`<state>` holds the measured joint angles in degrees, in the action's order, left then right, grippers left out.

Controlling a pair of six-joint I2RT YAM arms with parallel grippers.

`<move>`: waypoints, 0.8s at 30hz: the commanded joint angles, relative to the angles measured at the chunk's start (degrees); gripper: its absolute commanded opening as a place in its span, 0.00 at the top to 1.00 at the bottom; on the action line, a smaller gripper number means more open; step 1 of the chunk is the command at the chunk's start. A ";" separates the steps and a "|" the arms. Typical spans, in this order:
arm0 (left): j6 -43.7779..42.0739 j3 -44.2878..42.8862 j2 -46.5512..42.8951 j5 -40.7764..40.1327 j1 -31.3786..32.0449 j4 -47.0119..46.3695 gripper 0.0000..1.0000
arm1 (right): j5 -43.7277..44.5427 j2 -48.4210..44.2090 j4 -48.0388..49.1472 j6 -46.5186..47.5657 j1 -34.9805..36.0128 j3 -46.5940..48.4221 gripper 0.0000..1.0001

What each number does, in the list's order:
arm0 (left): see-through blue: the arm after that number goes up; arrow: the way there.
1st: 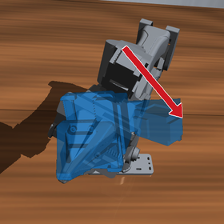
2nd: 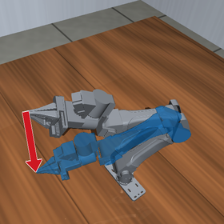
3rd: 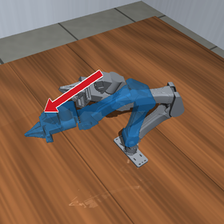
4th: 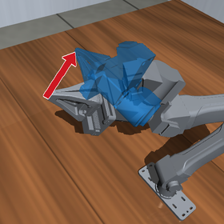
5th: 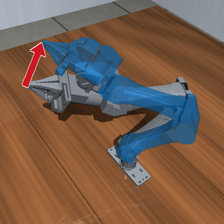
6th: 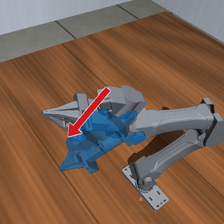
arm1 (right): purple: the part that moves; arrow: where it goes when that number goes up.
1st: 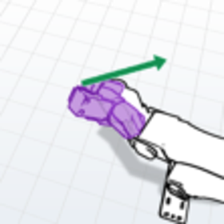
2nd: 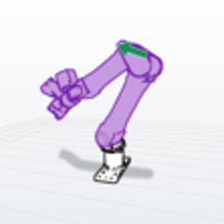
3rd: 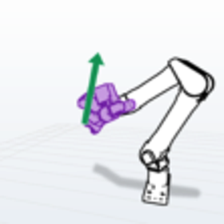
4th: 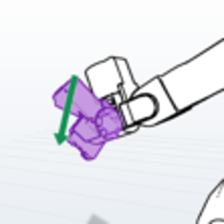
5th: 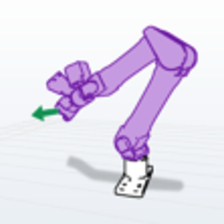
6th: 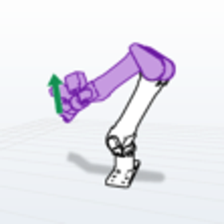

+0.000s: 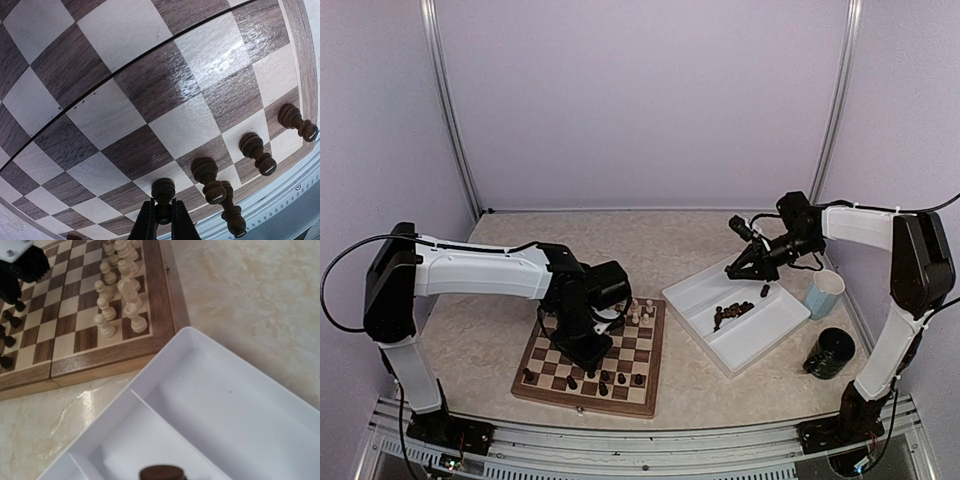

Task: Set up the chess pieces on the board
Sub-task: Place the pawn on d7.

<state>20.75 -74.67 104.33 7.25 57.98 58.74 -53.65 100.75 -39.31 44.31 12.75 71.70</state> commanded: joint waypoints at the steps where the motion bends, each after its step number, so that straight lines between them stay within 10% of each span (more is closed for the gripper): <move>1: -0.45 -1.27 1.21 0.75 0.63 -0.91 0.94 | -0.40 0.21 -0.90 0.92 0.66 -0.04 0.97; 24: 7.13 5.48 -12.27 -2.78 0.65 1.62 0.59 | -0.48 0.56 -1.06 0.91 0.78 0.15 0.97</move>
<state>24.56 -73.03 96.31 4.47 58.59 59.61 -53.63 100.75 -39.38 44.29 12.91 71.70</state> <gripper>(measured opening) 0.404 0.114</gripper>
